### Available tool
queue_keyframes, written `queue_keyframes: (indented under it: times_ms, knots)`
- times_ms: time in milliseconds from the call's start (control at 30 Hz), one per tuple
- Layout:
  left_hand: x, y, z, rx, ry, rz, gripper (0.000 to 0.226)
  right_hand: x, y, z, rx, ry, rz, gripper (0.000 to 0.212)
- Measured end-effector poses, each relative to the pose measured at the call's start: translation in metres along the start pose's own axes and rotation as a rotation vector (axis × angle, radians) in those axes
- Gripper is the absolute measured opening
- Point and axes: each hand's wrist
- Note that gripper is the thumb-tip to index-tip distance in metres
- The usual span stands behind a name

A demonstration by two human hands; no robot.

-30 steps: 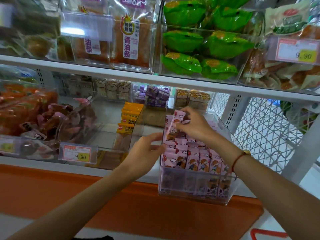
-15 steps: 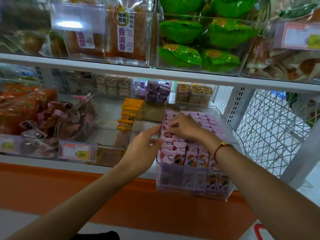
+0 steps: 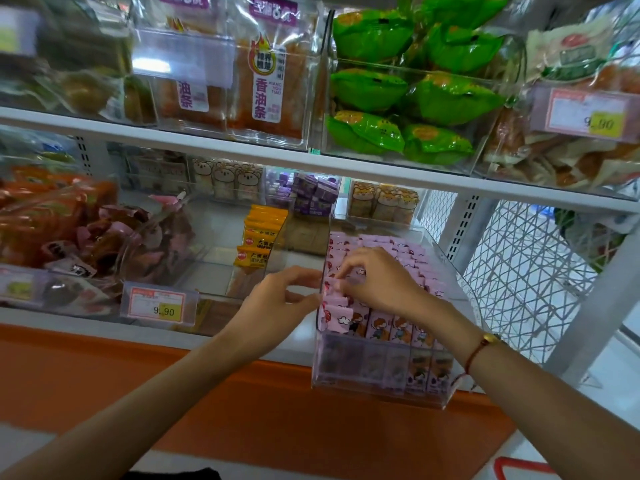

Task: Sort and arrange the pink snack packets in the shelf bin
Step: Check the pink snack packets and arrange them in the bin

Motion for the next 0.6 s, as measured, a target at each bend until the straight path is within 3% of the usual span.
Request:
queue_keyframes:
  times_ms: [133,267,333,467,600]
  knots:
    - [0.005,0.004,0.002,-0.040,-0.099,0.113,0.035,0.011,0.003,-0.011,-0.091,-0.339,0.128,0.006]
    - [0.010,0.005,0.013,-0.134,-0.067,0.261,0.033,0.023,0.032,-0.022,-0.039,-0.741,0.473,0.004]
    - [0.010,0.006,0.021,-0.184,-0.004,0.269,0.033,0.029,0.047,-0.025,-0.047,-0.889,0.567,0.004]
    - [0.001,0.010,0.034,-0.245,0.049,0.154,0.053,0.030,0.066,-0.026,-0.223,-1.210,0.415,0.017]
    - [-0.005,0.007,0.035,-0.271,-0.025,0.145,0.038,0.028,0.075,-0.021,-0.307,-1.374,0.242,0.019]
Point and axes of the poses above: each hand's wrist, its own y-axis away from the middle knuckle, its own x-axis out of the back of the hand, z = x × y, and after that the axes turned 14 degrees about -x, right-handed
